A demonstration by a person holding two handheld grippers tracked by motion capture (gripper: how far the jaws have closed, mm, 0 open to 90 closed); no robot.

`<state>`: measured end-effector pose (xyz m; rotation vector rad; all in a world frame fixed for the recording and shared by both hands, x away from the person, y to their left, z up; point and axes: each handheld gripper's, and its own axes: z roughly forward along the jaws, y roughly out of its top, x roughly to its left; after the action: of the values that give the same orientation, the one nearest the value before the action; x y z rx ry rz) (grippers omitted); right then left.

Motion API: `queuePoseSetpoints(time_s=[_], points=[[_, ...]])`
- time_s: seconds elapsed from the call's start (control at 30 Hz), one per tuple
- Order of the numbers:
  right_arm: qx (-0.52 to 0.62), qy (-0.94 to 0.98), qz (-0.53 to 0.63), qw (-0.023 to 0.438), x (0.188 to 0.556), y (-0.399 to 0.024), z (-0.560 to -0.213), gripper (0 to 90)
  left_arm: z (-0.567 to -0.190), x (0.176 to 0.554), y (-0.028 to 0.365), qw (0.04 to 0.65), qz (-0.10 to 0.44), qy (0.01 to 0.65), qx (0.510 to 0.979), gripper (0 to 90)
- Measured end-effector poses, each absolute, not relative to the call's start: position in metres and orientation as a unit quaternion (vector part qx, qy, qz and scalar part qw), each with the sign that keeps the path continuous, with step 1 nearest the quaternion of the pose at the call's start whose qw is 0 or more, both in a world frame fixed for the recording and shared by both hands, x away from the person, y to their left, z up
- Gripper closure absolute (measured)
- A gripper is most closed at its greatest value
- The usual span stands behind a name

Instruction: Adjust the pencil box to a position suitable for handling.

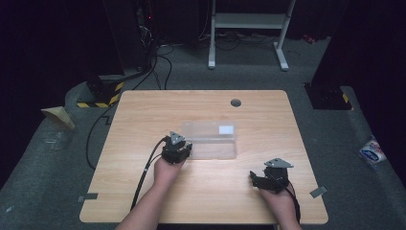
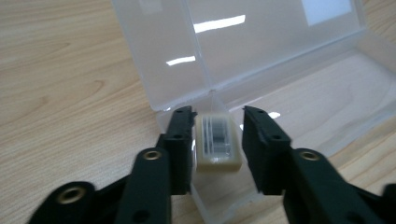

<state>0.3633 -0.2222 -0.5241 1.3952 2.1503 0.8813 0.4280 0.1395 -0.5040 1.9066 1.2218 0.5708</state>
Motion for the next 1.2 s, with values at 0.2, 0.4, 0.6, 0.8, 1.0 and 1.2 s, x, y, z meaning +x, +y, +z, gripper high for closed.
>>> queuePoseSetpoints(time_s=[0.2,0.4,0.6,0.8,1.0,1.2], points=[[0.502,0.775,0.318,0.214,0.363,-0.222,-0.524,15.6,-0.499,0.427,0.142,0.400,0.225,0.483,0.746,60.3],[0.502,0.775,0.318,0.214,0.363,-0.222,-0.524,15.6,-0.497,0.425,0.151,0.411,0.213,0.486,0.742,51.7],[0.502,0.775,0.318,0.215,0.363,-0.222,-0.524,15.7,-0.497,0.420,0.170,0.416,0.200,0.487,0.741,38.8],[0.502,0.775,0.318,0.215,0.363,-0.222,-0.524,15.7,-0.500,0.412,0.196,0.412,0.191,0.498,0.739,21.7],[0.502,0.775,0.318,0.214,0.363,-0.222,-0.524,15.7,-0.504,0.400,0.225,0.376,0.181,0.503,0.757,6.8],[0.503,0.775,0.318,0.214,0.363,-0.222,-0.524,15.7,-0.516,0.382,0.253,0.344,0.185,0.507,0.768,2.9]])
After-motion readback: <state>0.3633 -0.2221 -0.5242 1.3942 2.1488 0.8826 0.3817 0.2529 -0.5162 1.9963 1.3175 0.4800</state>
